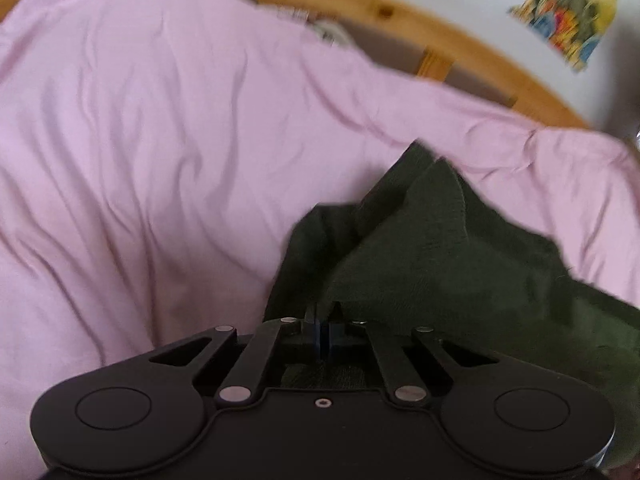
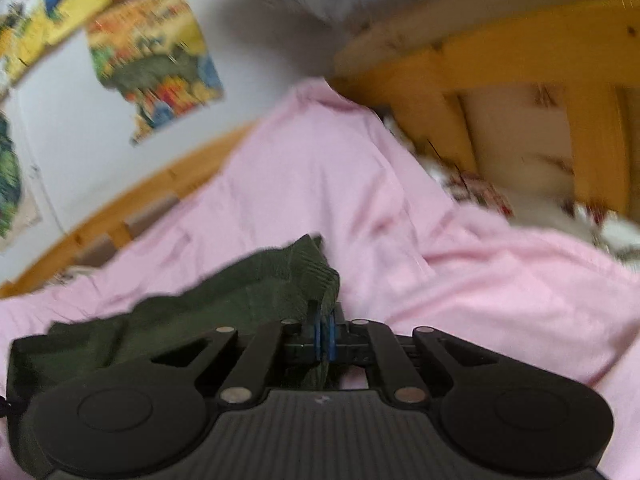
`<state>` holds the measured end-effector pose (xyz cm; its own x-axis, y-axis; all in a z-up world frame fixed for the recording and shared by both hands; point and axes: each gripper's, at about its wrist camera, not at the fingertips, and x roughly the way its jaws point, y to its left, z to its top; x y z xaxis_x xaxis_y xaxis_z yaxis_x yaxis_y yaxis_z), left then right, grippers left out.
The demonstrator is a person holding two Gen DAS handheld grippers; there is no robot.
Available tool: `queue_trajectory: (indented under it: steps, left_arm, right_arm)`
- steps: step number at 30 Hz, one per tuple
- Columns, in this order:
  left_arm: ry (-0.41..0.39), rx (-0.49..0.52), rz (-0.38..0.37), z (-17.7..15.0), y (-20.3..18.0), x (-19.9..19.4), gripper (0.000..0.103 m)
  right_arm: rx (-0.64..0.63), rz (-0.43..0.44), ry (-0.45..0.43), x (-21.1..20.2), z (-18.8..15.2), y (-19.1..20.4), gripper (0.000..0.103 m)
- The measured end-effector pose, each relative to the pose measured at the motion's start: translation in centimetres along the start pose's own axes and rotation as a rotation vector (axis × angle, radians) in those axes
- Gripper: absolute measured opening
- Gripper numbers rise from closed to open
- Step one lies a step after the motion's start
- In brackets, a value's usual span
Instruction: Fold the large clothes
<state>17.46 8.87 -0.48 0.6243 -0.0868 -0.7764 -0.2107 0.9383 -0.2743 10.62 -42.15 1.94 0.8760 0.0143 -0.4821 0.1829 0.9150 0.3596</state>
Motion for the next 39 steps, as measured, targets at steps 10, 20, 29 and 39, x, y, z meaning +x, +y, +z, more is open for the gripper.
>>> queue_trajectory:
  steps: [10,20,29,39]
  left_arm:
    - [-0.054,-0.061,0.000,0.5,1.7,-0.4,0.093]
    - [-0.071,0.152,0.108,1.8,-1.7,1.6,0.098]
    - [0.042,-0.016,0.113,2.0,0.6,6.9,0.103]
    - [-0.078,-0.064,0.077,0.1,0.8,1.8,0.102]
  right_arm:
    - [0.101,0.133,0.009,-1.6,0.5,-1.1,0.079]
    - [-0.254,-0.044,-0.029,-0.9,-1.5,3.5,0.098]
    - [-0.321,-0.079,-0.024,1.2,-3.2,2.8,0.102]
    - [-0.230,-0.060,-0.038,-0.9,-1.6,2.4,0.102]
